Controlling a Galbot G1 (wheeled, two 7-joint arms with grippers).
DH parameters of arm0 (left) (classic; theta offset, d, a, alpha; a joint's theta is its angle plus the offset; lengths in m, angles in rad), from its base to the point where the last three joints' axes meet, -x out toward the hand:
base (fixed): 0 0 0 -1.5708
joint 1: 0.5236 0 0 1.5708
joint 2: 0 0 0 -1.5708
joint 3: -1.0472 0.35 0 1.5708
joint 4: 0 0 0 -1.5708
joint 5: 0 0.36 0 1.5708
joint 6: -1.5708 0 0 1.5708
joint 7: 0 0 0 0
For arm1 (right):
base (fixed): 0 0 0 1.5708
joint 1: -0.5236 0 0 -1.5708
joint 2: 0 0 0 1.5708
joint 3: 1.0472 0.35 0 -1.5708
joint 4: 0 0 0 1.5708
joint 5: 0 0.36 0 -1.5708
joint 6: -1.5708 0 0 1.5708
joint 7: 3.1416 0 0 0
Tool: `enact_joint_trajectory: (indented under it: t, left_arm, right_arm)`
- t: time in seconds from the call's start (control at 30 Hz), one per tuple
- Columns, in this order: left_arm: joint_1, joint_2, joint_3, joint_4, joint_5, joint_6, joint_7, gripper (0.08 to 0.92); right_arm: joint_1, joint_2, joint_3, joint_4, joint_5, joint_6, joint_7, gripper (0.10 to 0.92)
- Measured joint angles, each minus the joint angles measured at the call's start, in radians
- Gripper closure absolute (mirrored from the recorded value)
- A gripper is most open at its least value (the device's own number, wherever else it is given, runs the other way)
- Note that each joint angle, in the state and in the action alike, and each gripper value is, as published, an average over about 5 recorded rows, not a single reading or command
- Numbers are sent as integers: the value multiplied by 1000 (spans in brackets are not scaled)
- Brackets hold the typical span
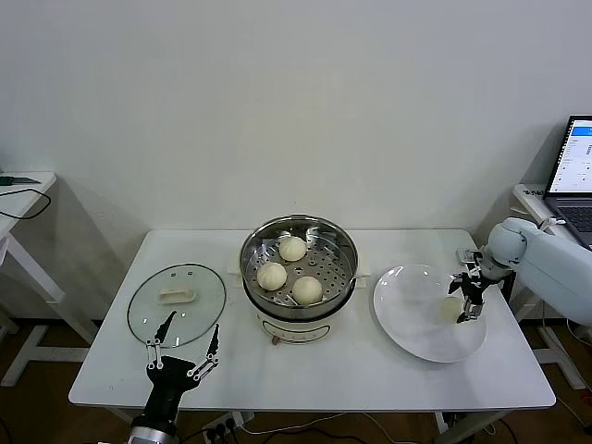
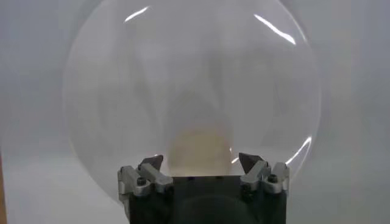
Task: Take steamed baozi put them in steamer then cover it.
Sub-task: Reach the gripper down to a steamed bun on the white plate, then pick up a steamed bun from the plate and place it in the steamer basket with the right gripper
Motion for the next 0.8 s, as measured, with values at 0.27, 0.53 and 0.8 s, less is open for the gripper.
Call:
enact_joint_trajectory:
  t: [0.27,0.53,0.8]
  left_arm:
    - [-2,3,-9,-2,-1,-2,0,177]
    - [-8,9,-14,-8,-5,-1,0,177]
    - [-22,17,-10,-11,-9,4,-1,177]
  right_arm:
    - [0,16,-4,-14,-8,-3,-8,355]
    - [31,10,-7,5,-5,1,-33,385]
    - [184,22,-70,79,38,12,-118,377]
